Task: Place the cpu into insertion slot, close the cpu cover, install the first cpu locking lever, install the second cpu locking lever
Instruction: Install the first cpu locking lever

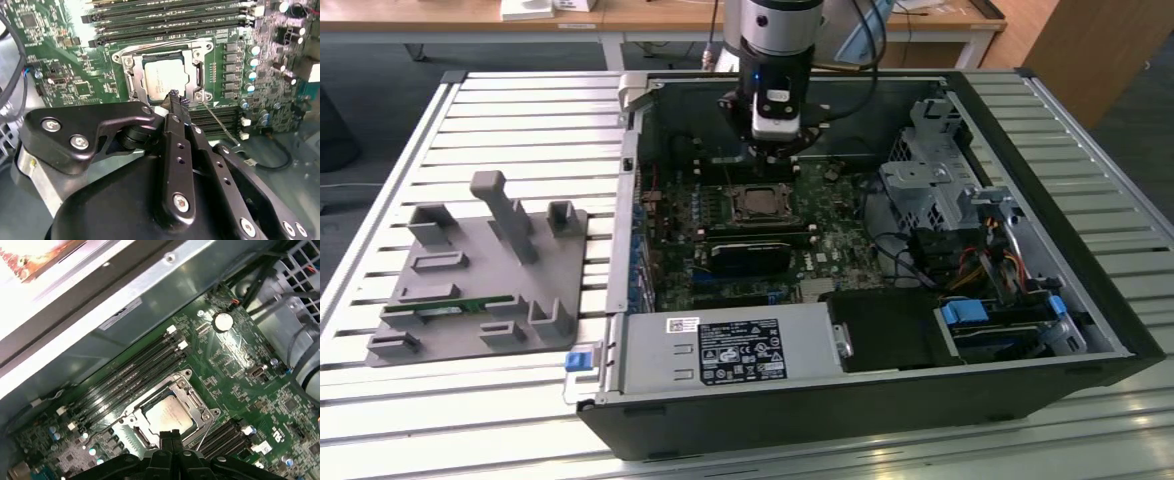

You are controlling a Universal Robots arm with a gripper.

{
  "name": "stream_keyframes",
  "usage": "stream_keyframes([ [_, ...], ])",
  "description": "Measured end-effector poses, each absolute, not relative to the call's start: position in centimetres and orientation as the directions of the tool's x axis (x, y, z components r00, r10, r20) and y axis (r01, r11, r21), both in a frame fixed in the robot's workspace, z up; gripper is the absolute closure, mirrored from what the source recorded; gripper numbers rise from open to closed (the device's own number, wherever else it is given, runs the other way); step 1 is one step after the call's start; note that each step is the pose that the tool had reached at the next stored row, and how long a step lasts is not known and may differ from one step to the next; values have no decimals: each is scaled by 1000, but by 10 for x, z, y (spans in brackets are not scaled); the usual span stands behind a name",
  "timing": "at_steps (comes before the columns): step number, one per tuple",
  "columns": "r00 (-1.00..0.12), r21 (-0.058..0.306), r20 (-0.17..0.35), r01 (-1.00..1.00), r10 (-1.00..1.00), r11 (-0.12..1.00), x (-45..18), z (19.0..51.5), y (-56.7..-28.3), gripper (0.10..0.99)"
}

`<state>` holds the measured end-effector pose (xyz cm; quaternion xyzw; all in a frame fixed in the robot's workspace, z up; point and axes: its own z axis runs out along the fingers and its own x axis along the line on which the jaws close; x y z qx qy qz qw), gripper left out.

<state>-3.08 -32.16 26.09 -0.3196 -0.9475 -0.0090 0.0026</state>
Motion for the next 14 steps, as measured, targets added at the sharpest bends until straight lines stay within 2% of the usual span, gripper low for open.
stream_keyframes([
  [14,-889,15,11,457,457,889,-31,261,-322,980],
])
